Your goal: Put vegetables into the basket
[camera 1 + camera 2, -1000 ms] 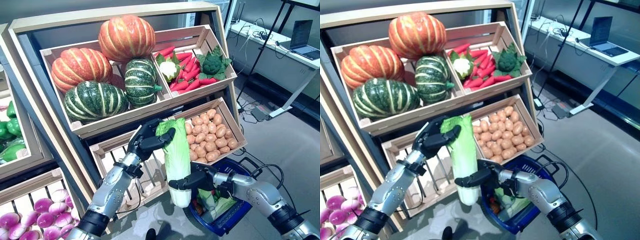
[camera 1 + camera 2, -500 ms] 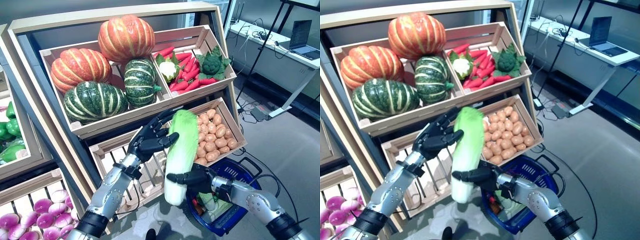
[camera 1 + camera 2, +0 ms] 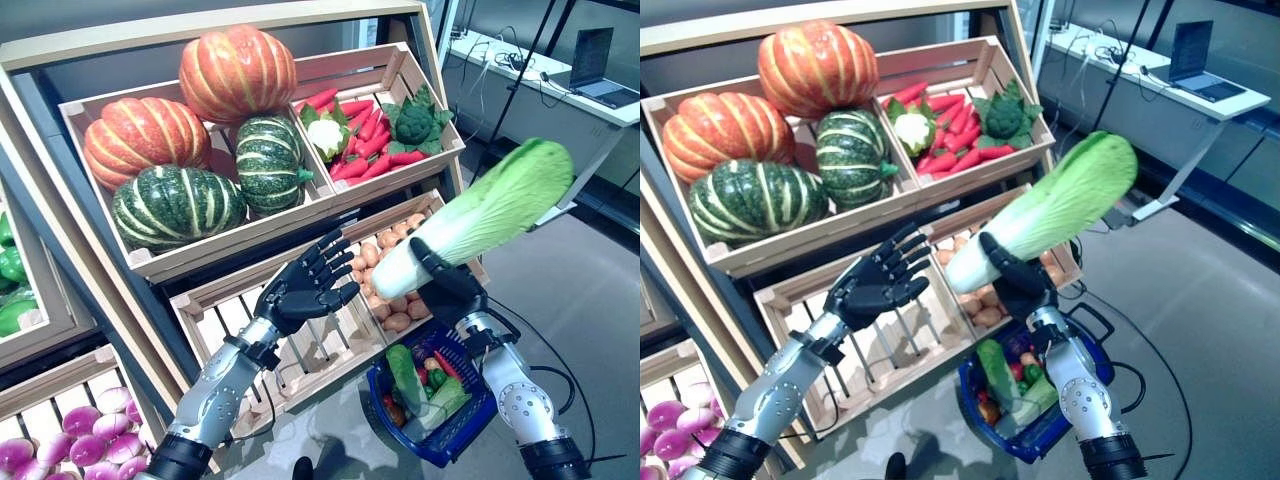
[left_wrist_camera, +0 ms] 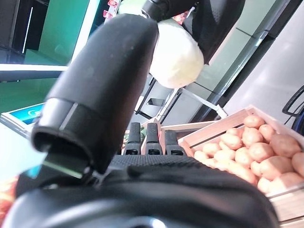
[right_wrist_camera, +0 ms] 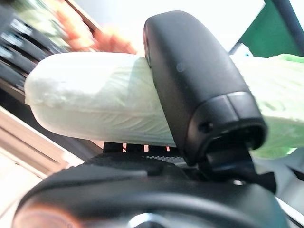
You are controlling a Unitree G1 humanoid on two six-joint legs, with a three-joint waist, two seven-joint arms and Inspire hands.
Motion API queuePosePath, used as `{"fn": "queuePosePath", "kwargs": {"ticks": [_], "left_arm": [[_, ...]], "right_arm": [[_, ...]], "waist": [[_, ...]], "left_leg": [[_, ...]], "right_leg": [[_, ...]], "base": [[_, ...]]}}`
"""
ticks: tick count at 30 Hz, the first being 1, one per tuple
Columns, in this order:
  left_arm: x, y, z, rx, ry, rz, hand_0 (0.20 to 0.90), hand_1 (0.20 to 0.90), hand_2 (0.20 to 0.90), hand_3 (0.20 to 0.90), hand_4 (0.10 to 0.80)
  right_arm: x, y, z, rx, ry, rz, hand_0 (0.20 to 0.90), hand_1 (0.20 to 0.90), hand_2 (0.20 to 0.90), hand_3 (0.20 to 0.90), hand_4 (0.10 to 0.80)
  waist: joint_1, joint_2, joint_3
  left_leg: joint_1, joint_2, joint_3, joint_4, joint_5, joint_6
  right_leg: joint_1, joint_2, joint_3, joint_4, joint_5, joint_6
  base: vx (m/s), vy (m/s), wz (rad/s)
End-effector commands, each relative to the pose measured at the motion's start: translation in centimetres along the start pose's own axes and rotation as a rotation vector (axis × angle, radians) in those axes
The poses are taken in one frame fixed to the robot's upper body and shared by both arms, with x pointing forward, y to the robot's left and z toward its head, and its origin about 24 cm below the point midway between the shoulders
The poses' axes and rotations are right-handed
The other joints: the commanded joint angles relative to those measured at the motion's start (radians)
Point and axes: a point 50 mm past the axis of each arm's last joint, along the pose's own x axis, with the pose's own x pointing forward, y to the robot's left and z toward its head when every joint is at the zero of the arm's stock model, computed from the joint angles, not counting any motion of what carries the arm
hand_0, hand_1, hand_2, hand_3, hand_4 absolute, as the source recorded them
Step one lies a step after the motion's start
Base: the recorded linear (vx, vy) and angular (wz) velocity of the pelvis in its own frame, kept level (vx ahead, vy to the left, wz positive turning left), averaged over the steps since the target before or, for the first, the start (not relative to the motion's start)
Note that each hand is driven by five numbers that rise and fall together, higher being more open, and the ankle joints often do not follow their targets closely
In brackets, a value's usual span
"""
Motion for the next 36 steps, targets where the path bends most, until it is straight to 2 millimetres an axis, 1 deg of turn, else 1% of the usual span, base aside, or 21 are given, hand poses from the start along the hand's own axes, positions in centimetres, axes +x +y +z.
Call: {"fn": "queuePosePath", "kwargs": {"ticks": [1,6,7,10,12,13,14,15,16,18,20,21,22,24,25,27,28,29,32,34,36], "left_arm": [[1.6,-0.8,4.4,0.012,-0.230,-0.078,0.900,0.900,0.900,0.900,0.800],[1.2,-0.9,4.6,-0.002,-0.258,-0.062,0.900,0.900,0.900,0.900,0.800],[1.2,-0.9,4.6,-0.003,-0.259,-0.061,0.900,0.900,0.900,0.900,0.800],[1.3,-1.0,4.7,-0.001,-0.262,-0.056,0.900,0.900,0.900,0.900,0.800],[1.4,-1.1,4.7,0.005,-0.264,-0.059,0.900,0.900,0.900,0.900,0.800],[1.4,-1.1,4.7,0.001,-0.265,-0.061,0.900,0.900,0.900,0.900,0.800],[1.5,-1.2,4.7,0.001,-0.263,-0.065,0.900,0.900,0.900,0.900,0.800],[1.6,-1.3,4.6,0.005,-0.262,-0.073,0.900,0.900,0.900,0.900,0.800],[1.8,-1.5,4.7,0.000,-0.264,-0.090,0.900,0.900,0.900,0.900,0.800],[2.2,-2.3,5.1,-0.008,-0.288,-0.137,0.900,0.900,0.900,0.900,0.800],[2.9,-3.1,6.1,-0.019,-0.329,-0.211,0.900,0.900,0.900,0.900,0.800],[3.6,-3.9,6.9,0.013,-0.357,-0.271,0.900,0.900,0.900,0.900,0.800],[4.2,-4.7,7.9,0.057,-0.391,-0.322,0.900,0.900,0.900,0.900,0.800],[4.9,-6.2,9.8,0.088,-0.451,-0.408,0.900,0.900,0.900,0.900,0.800],[5.2,-6.8,10.5,0.098,-0.480,-0.444,0.900,0.900,0.900,0.900,0.800],[5.4,-7.1,11.3,0.078,-0.519,-0.465,0.900,0.900,0.900,0.900,0.800],[5.5,-7.5,11.8,0.055,-0.557,-0.494,0.900,0.900,0.900,0.900,0.800],[5.5,-7.9,12.1,0.050,-0.582,-0.518,0.900,0.900,0.900,0.900,0.800],[5.6,-8.6,12.6,0.041,-0.615,-0.568,0.900,0.900,0.900,0.900,0.800],[5.9,-9.5,12.9,0.044,-0.652,-0.650,0.900,0.900,0.900,0.900,0.800],[5.9,-9.9,13.3,0.046,-0.678,-0.682,0.900,0.900,0.900,0.900,0.800]], "right_arm": [[0.3,0.4,5.1,-0.004,-0.353,-0.080,0.300,0.300,0.300,0.300,0.400],[-1.5,-3.9,5.8,-0.033,-0.447,-0.413,0.300,0.300,0.300,0.300,0.400],[-1.7,-4.3,5.9,-0.054,-0.457,-0.452,0.300,0.300,0.300,0.300,0.400],[-2.5,-6.2,5.5,-0.071,-0.448,-0.603,0.300,0.300,0.300,0.300,0.400],[-2.7,-7.0,5.1,-0.062,-0.429,-0.651,0.300,0.300,0.300,0.300,0.400],[-3.0,-7.8,4.6,-0.042,-0.420,-0.685,0.300,0.300,0.300,0.300,0.400],[-3.2,-8.2,4.3,-0.005,-0.411,-0.692,0.300,0.300,0.300,0.300,0.400],[-3.2,-8.5,4.0,-0.004,-0.402,-0.703,0.300,0.300,0.300,0.300,0.400],[-3.6,-9.3,3.8,0.007,-0.396,-0.732,0.300,0.300,0.300,0.300,0.400],[-3.3,-9.8,3.7,0.017,-0.388,-0.732,0.300,0.300,0.300,0.300,0.400],[-2.3,-10.0,4.3,0.051,-0.395,-0.696,0.300,0.300,0.300,0.300,0.400],[-1.5,-10.0,5.0,0.061,-0.411,-0.680,0.300,0.300,0.300,0.300,0.400],[-0.3,-9.7,5.9,0.069,-0.427,-0.648,0.300,0.300,0.300,0.300,0.400],[1.7,-8.7,7.6,0.085,-0.457,-0.607,0.300,0.300,0.300,0.300,0.400],[2.5,-8.3,7.9,0.089,-0.450,-0.583,0.300,0.300,0.300,0.300,0.400],[3.4,-7.9,8.1,0.058,-0.431,-0.579,0.300,0.300,0.300,0.300,0.400],[4.2,-7.5,8.2,0.048,-0.411,-0.549,0.300,0.300,0.300,0.300,0.400],[4.6,-7.1,8.4,0.044,-0.417,-0.530,0.300,0.300,0.300,0.300,0.400],[5.4,-6.4,8.9,0.055,-0.421,-0.485,0.300,0.300,0.300,0.300,0.400],[6.4,-5.8,10.1,0.029,-0.419,-0.464,0.300,0.300,0.300,0.300,0.400],[6.8,-5.6,10.9,-0.010,-0.406,-0.454,0.300,0.300,0.300,0.300,0.400]], "waist": [[0.001,-0.004,-0.044],[-0.008,-0.005,-0.043],[-0.008,-0.005,-0.042],[-0.006,-0.005,-0.040],[-0.003,-0.004,-0.040],[-0.001,-0.004,-0.038],[0.000,-0.003,-0.037],[0.001,-0.003,-0.038],[0.005,-0.003,-0.035],[0.014,0.004,-0.014],[0.025,0.014,0.030],[0.027,0.016,0.068],[0.030,0.017,0.108],[0.037,0.012,0.182],[0.039,0.012,0.204],[0.043,0.012,0.225],[0.044,0.015,0.242],[0.048,0.017,0.253],[0.049,0.021,0.266],[0.054,0.029,0.286],[0.057,0.034,0.296]], "left_leg": [[0.045,0.017,0.021,0.002,-0.120,-0.005],[0.039,0.019,0.029,0.002,-0.115,-0.004],[0.039,0.020,0.029,0.002,-0.114,-0.004],[0.042,0.020,0.029,0.002,-0.112,-0.003],[0.041,0.019,0.027,0.002,-0.111,-0.001],[0.046,0.020,0.026,0.002,-0.117,-0.002],[0.046,0.021,0.025,0.002,-0.118,-0.002],[0.044,0.020,0.023,0.002,-0.119,-0.002],[0.045,0.018,0.020,0.002,-0.117,-0.002],[0.032,0.019,0.016,0.003,-0.105,-0.001],[-0.015,0.021,0.006,0.032,-0.098,0.002],[-0.055,0.019,0.000,0.068,-0.102,0.003],[-0.106,0.012,-0.009,0.123,-0.110,0.002],[-0.233,-0.006,-0.028,0.288,-0.138,-0.003],[-0.277,-0.009,-0.036,0.349,-0.156,-0.003],[-0.342,-0.012,-0.051,0.445,-0.191,-0.008],[-0.390,-0.013,-0.052,0.507,-0.210,-0.010],[-0.426,-0.018,-0.054,0.537,-0.218,-0.009],[-0.491,-0.030,-0.054,0.603,-0.238,-0.014],[-0.563,-0.048,-0.050,0.701,-0.276,-0.005],[-0.609,-0.057,-0.042,0.777,-0.306,-0.006]], "right_leg": [[-0.046,-0.035,0.014,0.019,0.053,-0.011],[-0.051,-0.032,0.019,0.013,0.061,-0.013],[-0.051,-0.032,0.020,0.013,0.062,-0.014],[-0.050,-0.032,0.019,0.016,0.064,-0.016],[-0.051,-0.031,0.020,0.018,0.063,-0.019],[-0.047,-0.029,0.019,0.021,0.056,-0.019],[-0.047,-0.028,0.018,0.023,0.054,-0.020],[-0.048,-0.026,0.018,0.026,0.052,-0.021],[-0.049,-0.023,0.017,0.034,0.047,-0.023],[-0.081,-0.022,0.021,0.079,0.030,-0.032],[-0.146,-0.015,0.025,0.160,0.002,-0.043],[-0.189,-0.009,0.031,0.207,-0.013,-0.050],[-0.232,-0.004,0.037,0.253,-0.025,-0.059],[-0.327,-0.001,0.040,0.368,-0.044,-0.077],[-0.364,0.001,0.043,0.422,-0.059,-0.086],[-0.417,0.001,0.052,0.507,-0.093,-0.100],[-0.460,-0.001,0.057,0.570,-0.114,-0.111],[-0.486,0.000,0.055,0.603,-0.130,-0.120],[-0.537,-0.004,0.056,0.664,-0.152,-0.127],[-0.614,-0.018,0.058,0.781,-0.189,-0.134],[-0.658,-0.028,0.059,0.857,-0.220,-0.140]], "base": [[-0.019,-0.010,-0.04],[-0.030,0.000,-0.04],[-0.003,0.001,-0.06],[0.007,0.001,-0.11],[0.023,0.002,-0.10],[0.033,-0.002,-0.04],[0.037,-0.005,-0.01],[0.000,0.000,0.00],[0.000,0.000,0.00],[-0.082,0.015,-0.01],[-0.320,0.023,-0.02],[-0.425,-0.012,0.00],[-0.503,-0.043,0.02],[-0.435,-0.050,0.11],[-0.259,-0.024,0.22],[-0.151,0.011,0.12],[-0.179,0.041,-0.03],[-0.168,0.041,-0.05],[-0.153,0.025,0.05],[-0.191,0.044,0.15],[-0.115,0.037,0.08]]}}
